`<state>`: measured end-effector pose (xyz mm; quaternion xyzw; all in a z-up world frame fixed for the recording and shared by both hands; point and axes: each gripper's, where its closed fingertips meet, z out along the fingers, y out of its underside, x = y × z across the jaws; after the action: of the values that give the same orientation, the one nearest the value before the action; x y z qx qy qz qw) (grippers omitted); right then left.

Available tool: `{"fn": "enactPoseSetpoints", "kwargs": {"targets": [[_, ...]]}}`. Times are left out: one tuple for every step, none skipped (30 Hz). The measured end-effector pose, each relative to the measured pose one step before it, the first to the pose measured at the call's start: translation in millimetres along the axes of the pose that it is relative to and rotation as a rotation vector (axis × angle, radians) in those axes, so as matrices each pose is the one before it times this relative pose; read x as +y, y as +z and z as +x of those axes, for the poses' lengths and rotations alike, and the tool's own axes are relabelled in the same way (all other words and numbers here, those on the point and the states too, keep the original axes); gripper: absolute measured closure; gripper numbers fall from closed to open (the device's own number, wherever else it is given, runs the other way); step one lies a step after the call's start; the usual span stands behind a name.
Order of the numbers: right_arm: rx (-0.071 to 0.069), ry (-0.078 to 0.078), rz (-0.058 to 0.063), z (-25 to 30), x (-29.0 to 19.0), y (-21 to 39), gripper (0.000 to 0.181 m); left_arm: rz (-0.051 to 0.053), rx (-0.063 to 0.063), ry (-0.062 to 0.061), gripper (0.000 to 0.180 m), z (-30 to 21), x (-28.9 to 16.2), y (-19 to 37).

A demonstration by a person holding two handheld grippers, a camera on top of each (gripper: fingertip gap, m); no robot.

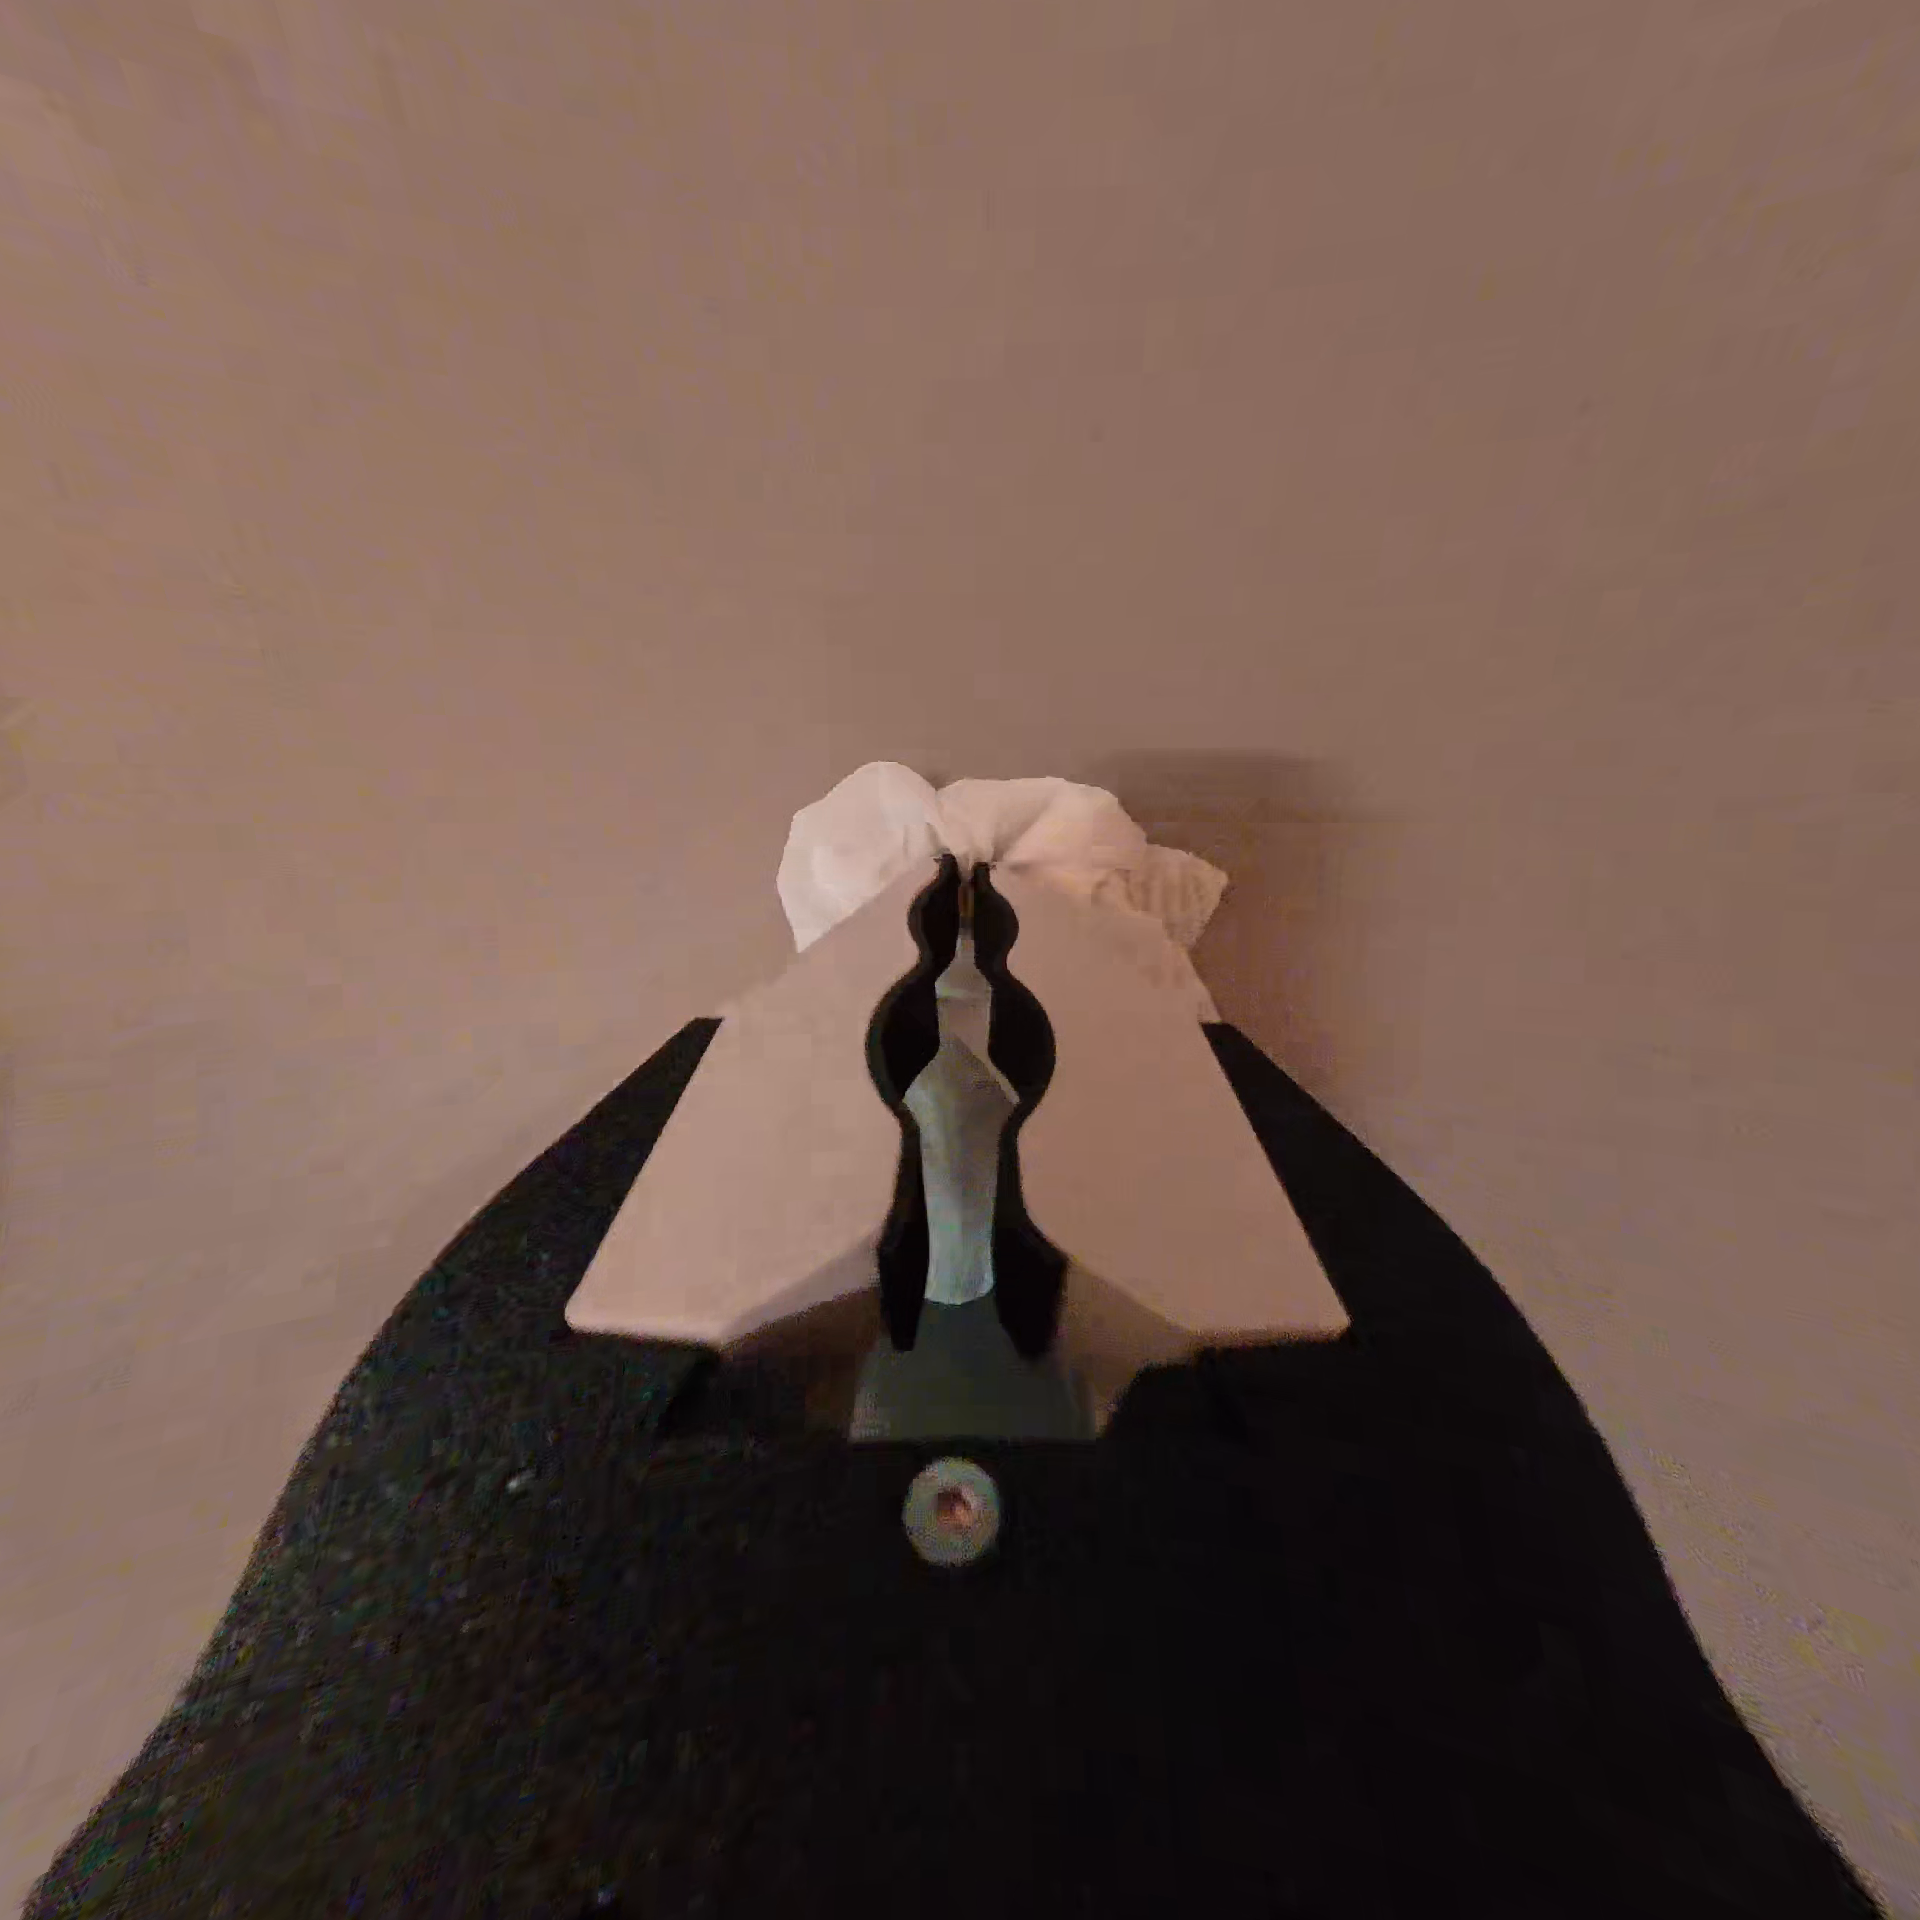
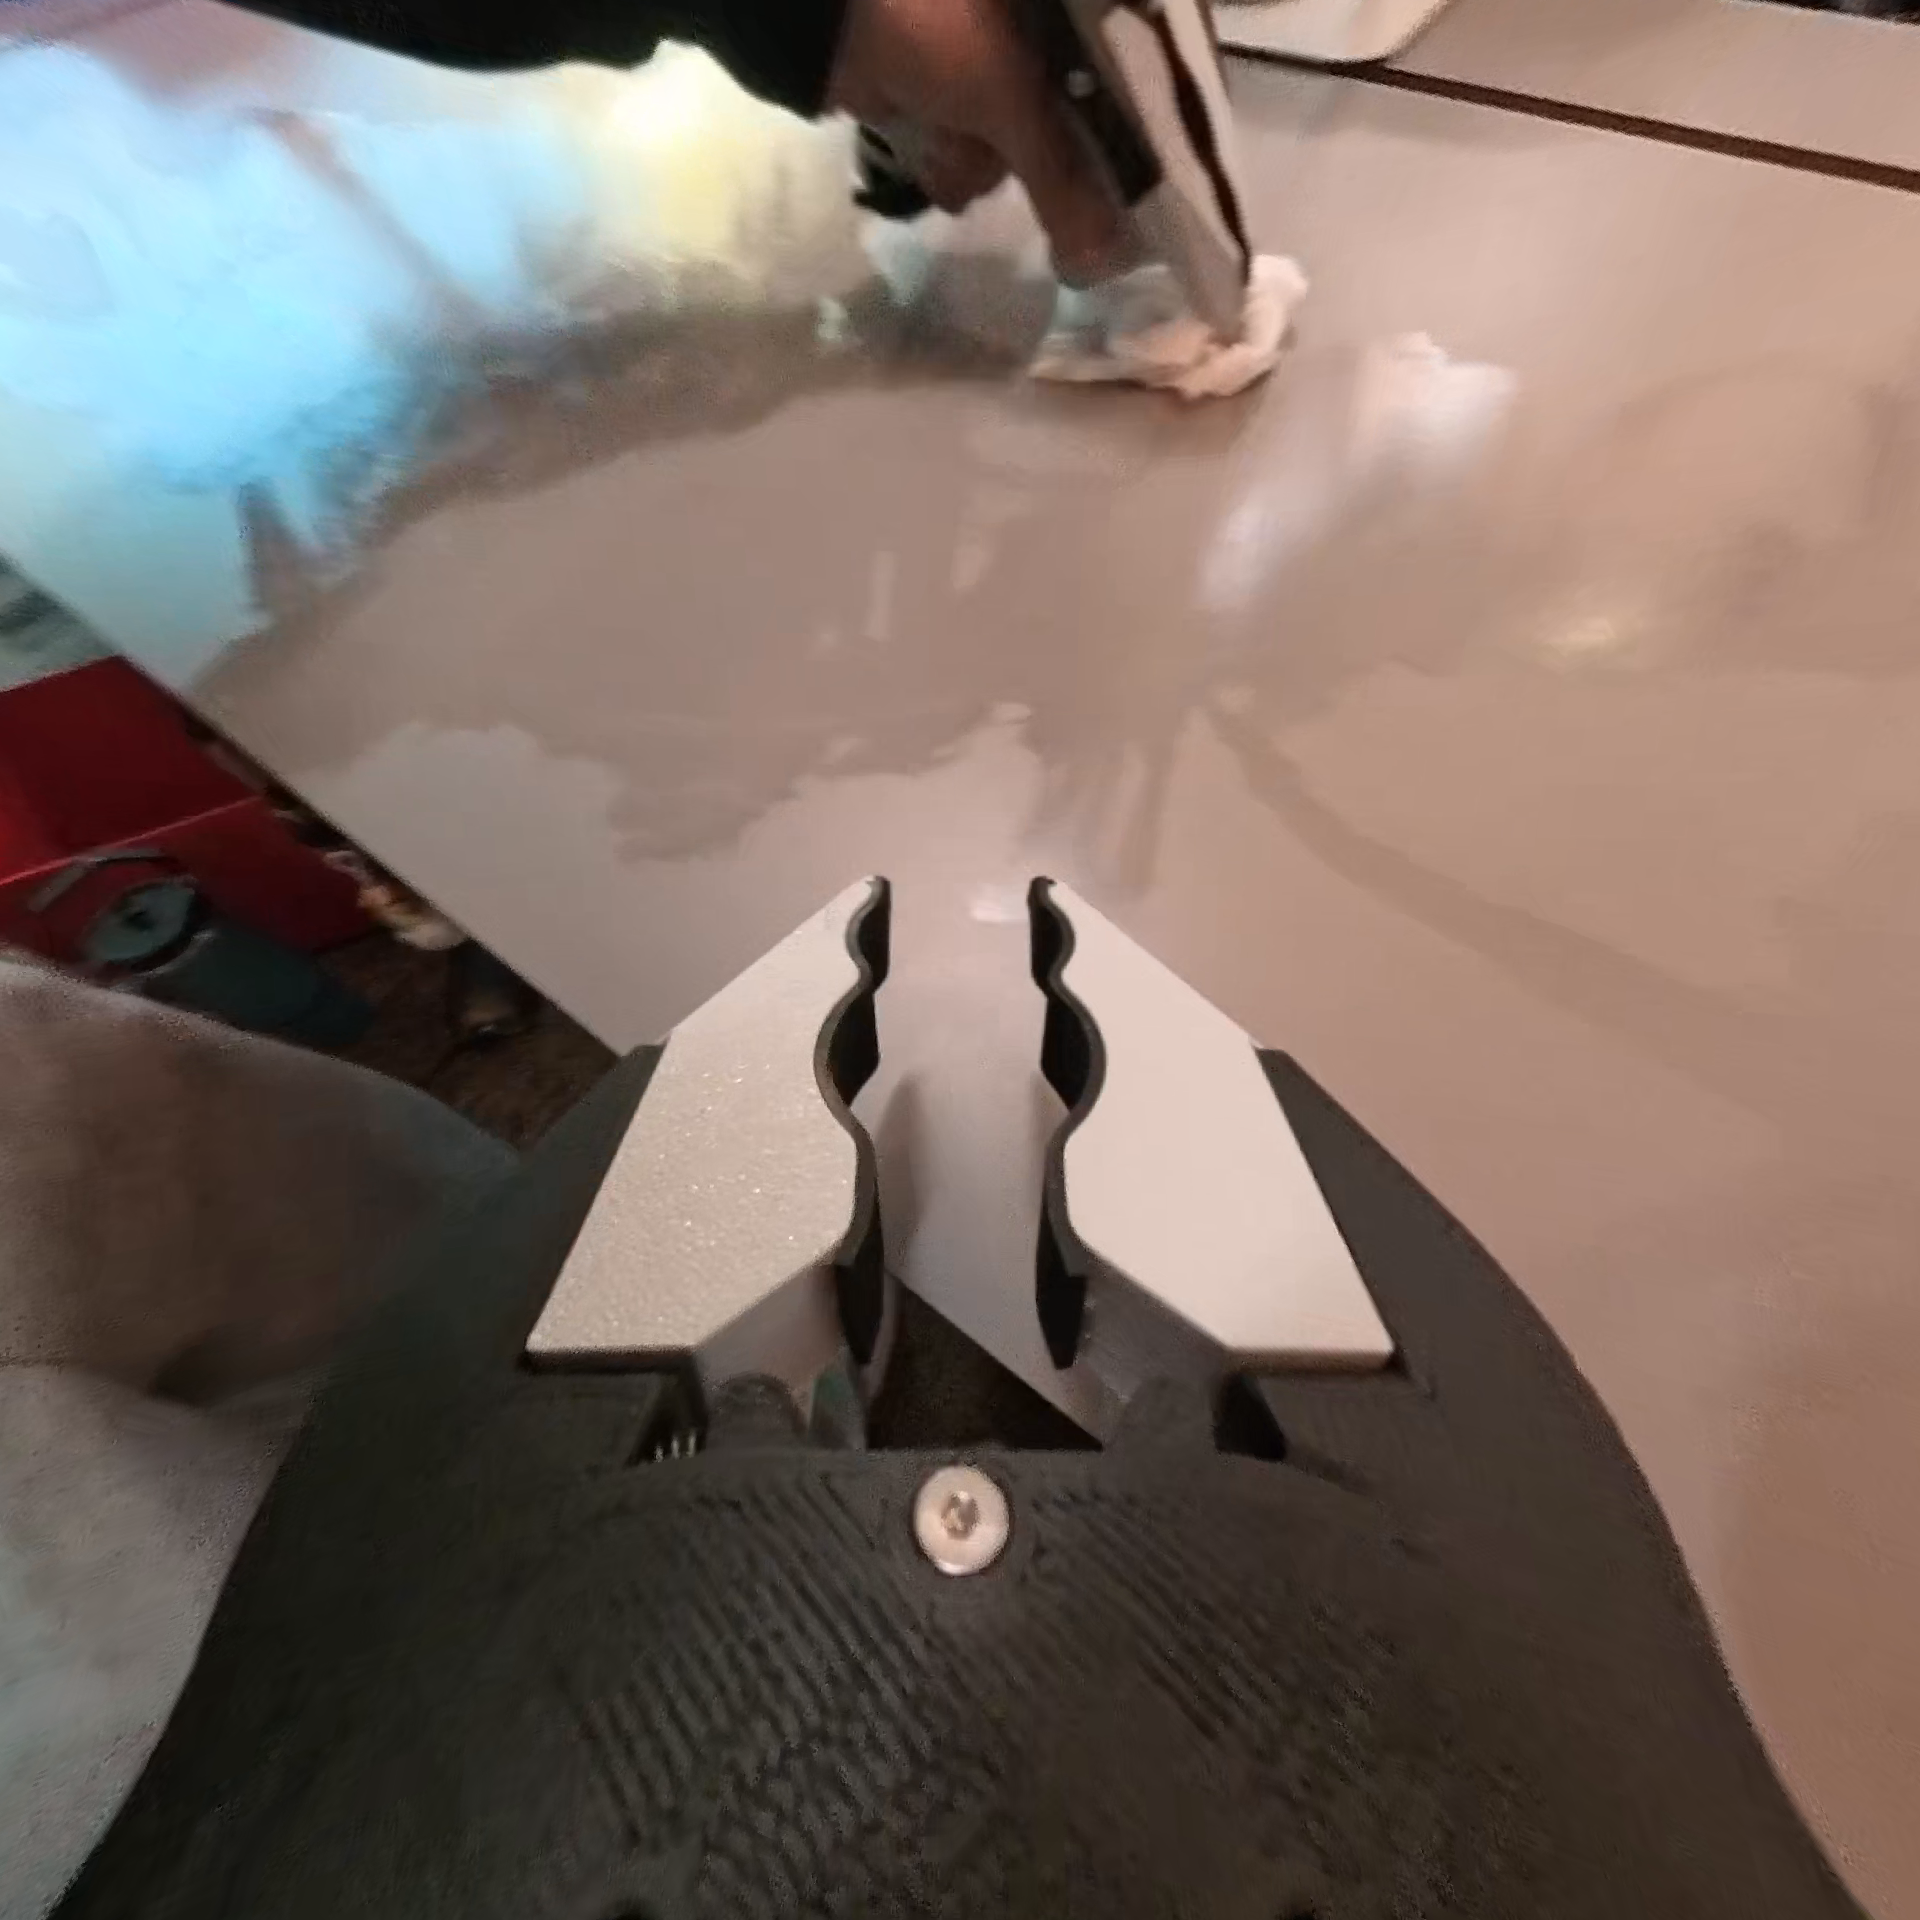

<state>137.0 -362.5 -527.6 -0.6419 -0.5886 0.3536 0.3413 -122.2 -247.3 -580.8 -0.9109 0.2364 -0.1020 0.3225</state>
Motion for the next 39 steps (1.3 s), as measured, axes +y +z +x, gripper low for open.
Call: {"fn": "enactPoseSetpoints", "kwargs": {"targets": [[0.0479, -0.0023, -0.0175, 10.47, 2.44, -3.15, 0.152, -0.0103, -0.0078, 0.0921, 0.179, -0.7, -7.58, 6.17], [0.0449, -0.0017, -0.0137, 9.65, 2.03, -3.16, 0.149, 0.0204, -0.0559, -0.0287, 0.179, -26.74, -3.95, 4.43], [0.0408, 0.0011, -0.0096, 9.36, 1.52, -3.45, 0.145, 0.0283, -0.0782, -0.1098, 0.179, -41.14, -1.78, 4.81], [0.0341, 0.0065, -0.0028, 7.62, 0.65, -3.21, 0.141, 0.0188, -0.061, -0.1162, 0.179, -39.41, -5.26, 6.98], [0.0306, 0.0147, 0.0057, 6.63, 0.01, -2.6, 0.137, 0.001, -0.0305, -0.125, 0.179, -24.18, -9.76, 9.31], [0.0227, 0.0211, 0.0096, 5.76, 0.23, -1.61, 0.137, -0.0052, 0.0374, -0.0745, 0.18, 5.28, -11.79, 11.06], [0.0049, 0.0211, 0.0053, 2.64, 0.92, -0.15, 0.137, -0.0069, 0.0898, 0.0322, 0.18, 31.44, -6.81, 11.86], [-0.0044, 0.0173, -0.0021, 0.89, 1.41, 0.4, 0.135, -0.0223, 0.1069, 0.1135, 0.179, 41.74, -1.76, 12.05], [-0.0022, 0.007, -0.006, 0.87, 1.44, -0.07, 0.134, -0.0338, 0.0635, 0.1426, 0.179, 28.26, -2.63, 9.74], [-0.0033, -0.0041, -0.0041, 0.6, 0.85, -0.72, 0.133, -0.0377, 0.0357, 0.1149, 0.179, 5.88, -2.56, 3.79], [-0.0042, -0.0107, -0.0047, 0.36, 0.87, -0.12, 0.132, -0.0191, -0.0007, -0.016, 0.18, -17.04, -0.99, -0.63], [0.0037, -0.0145, -0.007, 1.34, 1.08, -0.49, 0.129, -0.0011, -0.1057, -0.0819, 0.18, -40.89, 0.05, -4.23], [0.0113, -0.017, -0.0067, 3.17, 1.1, 0.15, 0.127, -0.009, -0.1326, -0.0556, 0.179, -42.28, 0.05, -2.83], [0.0049, -0.016, -0.0038, 2.07, 0.5, 0.31, 0.128, -0.018, -0.0391, -0.0581, 0.18, -15.73, -1.75, 1.59], [-0.001, -0.011, -0.0013, 1.61, 0.13, 0.96, 0.127, -0.018, 0.067, -0.0106, 0.18, 17.89, -3.42, 2.28], [0.0034, -0.005, 0.0001, 2.93, -0.53, 1.34, 0.126, -0.0305, 0.1112, 0.0761, 0.18, 37.92, 0.07, 2.19], [-0.0003, -0.0007, 0.0021, 3.24, -1.26, 1.77, 0.126, -0.0436, 0.0778, 0.1229, 0.18, 34.34, 1.39, 3.03], [-0.0143, -0.0005, 0.006, 2.0, -2.52, 2.12, 0.126, -0.0302, 0.0104, 0.1245, 0.179, 12.13, 0.15, 1.5], [-0.0212, -0.0054, 0.0096, 1.16, -4.2, 2.42, 0.127, 0.0052, 0.0025, 0.0143, 0.179, -6.66, 0.42, -0.49], [-0.018, -0.0159, 0.007, 2.56, -5.06, 2.87, 0.13, 0.0225, -0.0686, -0.1117, 0.18, -30.23, 3.54, -3.22], [-0.0042, -0.0251, 0.0018, 5.03, -5.74, 4.14, 0.131, 0.0198, -0.1265, -0.1124, 0.18, -40.4, 4.06, -3.81], [0.0017, -0.0287, 0.0014, 7.42, -7.62, 7.17, 0.131, 0.0145, -0.0469, -0.1034, 0.18, -17.45, 0.65, -0.45], [-0.0015, -0.0304, 0.0039, 8.01, -7.56, 7.32, 0.13, -0.0027, 0.0444, -0.0275, 0.18, 14.31, -0.53, 0.31], [0.0055, -0.0312, 0.0093, 10.22, -9.17, 8.62, 0.13, -0.0234, 0.0687, 0.0823, 0.18, 32.0, 2.97, 0.29], [0.0101, -0.0282, 0.0133, 12.25, -10.61, 10.5, 0.131, -0.0349, 0.0411, 0.1153, 0.18, 30.44, 2.79, 0.71], [-0.002, -0.0263, 0.0155, 10.98, -10.71, 11.9, 0.133, -0.0295, 0.009, 0.0806, 0.18, 19.23, 1.0, 0.18], [-0.0052, -0.0245, 0.0167, 11.68, -12.51, 14.14, 0.134, -0.009, -0.0065, 0.0293, 0.18, 8.58, -0.16, -0.41], [-0.0058, -0.0238, 0.0107, 11.43, -11.56, 15.31, 0.134, 0.0154, -0.0216, -0.0163, 0.178, -0.46, -0.83, -0.95], [-0.0087, -0.0204, 0.0065, 10.63, -10.01, 17.58, 0.132, 0.0381, -0.0451, -0.0561, 0.164, -7.23, -2.75, -3.09], [-0.0102, -0.019, 0.0061, 9.46, -8.81, 20.25, 0.13, 0.0552, -0.0328, -0.0648, 0.138, -6.17, -5.89, -7.04], [-0.0154, -0.0217, -0.0037, 7.02, -4.86, 19.11, 0.129, 0.071, 0.0087, -0.0518, 0.116, 0.98, -8.56, -11.26], [-0.013, -0.0267, -0.0129, 6.94, -2.2, 18.72, 0.129, 0.0853, 0.0094, -0.0462, 0.115, 3.3, -9.84, -14.87], [-0.0054, -0.0252, -0.0055, 8.09, -2.85, 21.27, 0.131, 0.0857, -0.0132, -0.0446, 0.115, 2.15, -8.84, -17.55], [-0.0104, -0.0172, -0.0088, 6.55, -0.24, 18.97, 0.135, 0.0759, -0.0163, -0.0465, 0.116, 2.64, -5.94, -18.78], [-0.0162, -0.0162, -0.0282, 6.39, 1.72, 19.38, 0.137, 0.0641, -0.0024, -0.0544, 0.116, 4.68, -2.54, -19.04], [-0.0019, -0.015, -0.0268, 8.27, 0.34, 17.66, 0.136, 0.0477, 0.0043, -0.0631, 0.116, 5.48, 1.02, -18.79], [0.0014, -0.0078, -0.0073, 7.22, -2.45, 15.97, 0.136, 0.0314, -0.0012, -0.0631, 0.116, 4.34, 4.59, -18.56], [-0.015, -0.0007, 0.001, 3.13, -2.78, 14.59, 0.138, 0.0168, -0.0085, -0.0538, 0.117, 2.74, 8.46, -18.68], [-0.0142, -0.0051, -0.0218, 3.52, 1.02, 14.2, 0.141, 0.0043, -0.0151, -0.046, 0.118, 1.62, 11.47, -18.57]]}}
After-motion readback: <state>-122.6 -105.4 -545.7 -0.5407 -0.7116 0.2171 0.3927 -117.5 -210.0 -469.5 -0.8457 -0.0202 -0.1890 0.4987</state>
